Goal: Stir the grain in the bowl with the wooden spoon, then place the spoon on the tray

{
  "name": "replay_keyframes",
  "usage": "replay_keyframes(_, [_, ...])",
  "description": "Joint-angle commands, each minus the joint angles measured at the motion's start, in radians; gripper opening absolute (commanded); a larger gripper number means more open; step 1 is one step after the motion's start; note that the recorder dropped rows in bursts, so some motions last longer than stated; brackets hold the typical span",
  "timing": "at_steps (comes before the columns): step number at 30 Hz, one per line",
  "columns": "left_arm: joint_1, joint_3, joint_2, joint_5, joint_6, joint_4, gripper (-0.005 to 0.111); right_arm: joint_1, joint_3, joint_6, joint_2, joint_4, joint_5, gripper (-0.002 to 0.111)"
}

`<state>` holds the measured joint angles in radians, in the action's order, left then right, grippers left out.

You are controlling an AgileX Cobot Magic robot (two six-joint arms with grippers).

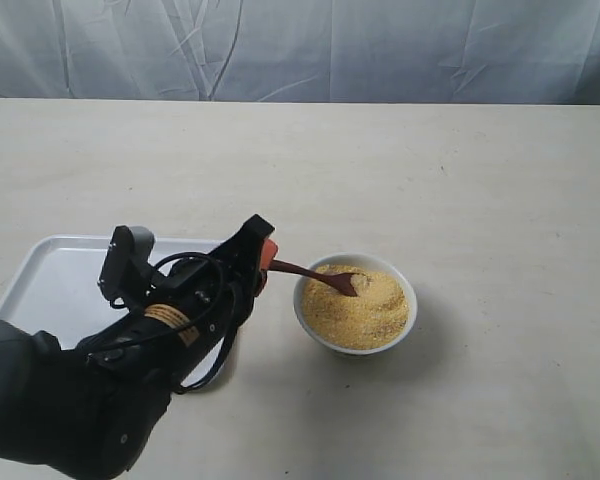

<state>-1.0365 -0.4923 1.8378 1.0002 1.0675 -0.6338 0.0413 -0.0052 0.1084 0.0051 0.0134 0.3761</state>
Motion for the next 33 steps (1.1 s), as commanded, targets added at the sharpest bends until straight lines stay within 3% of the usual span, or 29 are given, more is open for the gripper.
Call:
replay_keyframes(1, [-0.002,0.005,-0.005,-0.032,-0.033,0.023,0.000,-0.006,0.005,-0.003,-0.005,-0.005,-0.014,0.000])
replay_keyframes(13, [-0.002,0.001,-0.071,-0.036,-0.182,0.048,0.000,-0.006,0.005,-0.003,-0.005,-0.005,-0.012,0.000])
replay_keyframes(22, [-0.002,-0.025,-0.079,-0.015,-0.191,0.137,0.000,-0.006,0.005,-0.003,-0.005,-0.005,-0.012,0.000])
replay_keyframes(33, [-0.002,-0.037,-0.079,-0.031,-0.246,0.132,0.000,-0.006,0.005,-0.003,-0.005,-0.005,-0.014,0.000])
